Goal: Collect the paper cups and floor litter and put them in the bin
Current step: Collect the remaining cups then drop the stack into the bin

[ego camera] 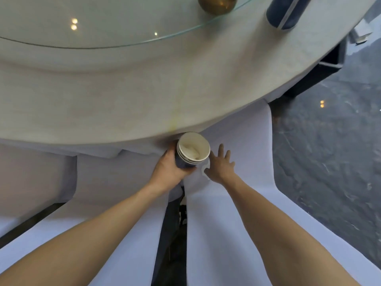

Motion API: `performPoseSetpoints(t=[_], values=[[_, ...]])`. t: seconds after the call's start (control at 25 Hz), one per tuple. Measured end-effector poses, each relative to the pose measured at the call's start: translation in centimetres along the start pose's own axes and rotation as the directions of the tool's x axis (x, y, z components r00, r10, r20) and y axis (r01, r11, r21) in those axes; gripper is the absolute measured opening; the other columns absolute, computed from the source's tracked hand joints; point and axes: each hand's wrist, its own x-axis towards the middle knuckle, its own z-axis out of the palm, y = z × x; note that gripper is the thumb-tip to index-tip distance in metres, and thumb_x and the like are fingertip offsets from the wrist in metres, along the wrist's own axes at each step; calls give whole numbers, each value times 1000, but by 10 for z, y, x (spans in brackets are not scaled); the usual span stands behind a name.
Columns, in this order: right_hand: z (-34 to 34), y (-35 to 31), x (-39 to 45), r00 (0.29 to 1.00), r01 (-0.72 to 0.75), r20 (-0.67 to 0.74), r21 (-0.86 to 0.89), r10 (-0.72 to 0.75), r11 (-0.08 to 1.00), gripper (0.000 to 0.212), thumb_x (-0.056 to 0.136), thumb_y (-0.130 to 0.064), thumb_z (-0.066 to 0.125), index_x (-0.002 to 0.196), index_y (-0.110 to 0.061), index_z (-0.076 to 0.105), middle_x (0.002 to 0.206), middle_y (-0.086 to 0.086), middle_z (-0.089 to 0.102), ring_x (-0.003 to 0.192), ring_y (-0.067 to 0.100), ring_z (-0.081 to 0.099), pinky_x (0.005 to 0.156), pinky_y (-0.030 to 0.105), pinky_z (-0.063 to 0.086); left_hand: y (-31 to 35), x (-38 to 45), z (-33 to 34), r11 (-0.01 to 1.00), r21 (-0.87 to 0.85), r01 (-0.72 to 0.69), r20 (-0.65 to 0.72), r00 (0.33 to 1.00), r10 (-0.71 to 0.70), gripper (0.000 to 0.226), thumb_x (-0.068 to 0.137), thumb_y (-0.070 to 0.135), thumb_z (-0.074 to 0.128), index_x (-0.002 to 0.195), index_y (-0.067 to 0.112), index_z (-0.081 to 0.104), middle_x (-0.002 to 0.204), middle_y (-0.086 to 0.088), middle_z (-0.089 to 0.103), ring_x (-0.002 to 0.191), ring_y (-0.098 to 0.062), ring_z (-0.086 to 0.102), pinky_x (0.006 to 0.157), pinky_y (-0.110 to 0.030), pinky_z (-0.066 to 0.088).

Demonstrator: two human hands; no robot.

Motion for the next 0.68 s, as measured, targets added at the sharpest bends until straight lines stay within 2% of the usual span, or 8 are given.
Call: performPoseSetpoints(t=[0.12, 0.16, 0.24, 0.28, 0.36, 0.48, 0.68], values=[[43, 7, 14, 994, 63, 97, -78, -55, 995, 83, 93, -17, 58, 160, -36, 13, 170, 11, -12, 154, 48, 1, 113, 66, 28, -19, 6, 14, 1000, -29, -3, -31, 1000, 2, 83, 68, 24, 95, 139, 26, 51, 130, 6, 67, 121, -16, 62, 88, -25, 47], [55, 13, 13, 988, 84, 134, -90, -72, 992, 79, 93, -12, 56, 159, -34, 19, 169, 12, -4, 152, 48, 13, 112, 63, 33, -23, 4, 18, 999, -43, 11, -37, 999, -13, 82, 68, 25, 95, 138, 27, 51, 129, 8, 67, 119, -14, 62, 86, -21, 46], [69, 27, -1, 975, 122, 194, -49, -110, 991, 63, 93, -9, 55, 151, -24, 35, 159, 13, 21, 134, 44, 44, 103, 50, 45, -26, -4, 24, 999, -44, 31, -16, 999, -32, 81, 68, 26, 95, 136, 28, 50, 128, 9, 67, 118, -12, 62, 86, -15, 45], [71, 31, -6, 968, 144, 210, -33, -134, 989, 55, 94, -9, 54, 146, -18, 42, 153, 14, 32, 126, 42, 54, 99, 45, 48, -29, -6, 24, 998, -46, 38, -3, 999, -39, 83, 68, 25, 96, 137, 29, 50, 129, 9, 67, 120, -13, 61, 89, -18, 47], [63, 38, -19, 965, 158, 214, -28, -149, 987, 41, 96, -10, 51, 137, -11, 52, 142, 15, 48, 121, 40, 59, 96, 40, 49, -26, -13, 25, 998, -38, 41, 25, 999, -40, 87, 67, 24, 96, 140, 29, 49, 133, 9, 65, 124, -14, 60, 99, -28, 49], [18, 49, -44, 981, 121, 152, 6, -121, 993, 34, 95, -7, 49, 127, -7, 58, 130, 15, 60, 116, 37, 61, 90, 39, 51, 2, -27, 22, 999, -18, 31, 59, 998, -30, 90, 66, 26, 96, 142, 29, 48, 136, 8, 63, 126, -14, 57, 103, -34, 49], [-84, 69, -97, 993, 37, -115, 231, -10, 972, 32, 91, -9, 51, 123, -9, 47, 113, 16, 64, 93, 38, 59, 70, 36, 41, 70, -49, 10, 997, 24, -76, 85, 994, 74, 78, 64, 26, 94, 131, 28, 53, 126, 6, 65, 119, -19, 61, 90, -30, 48]])
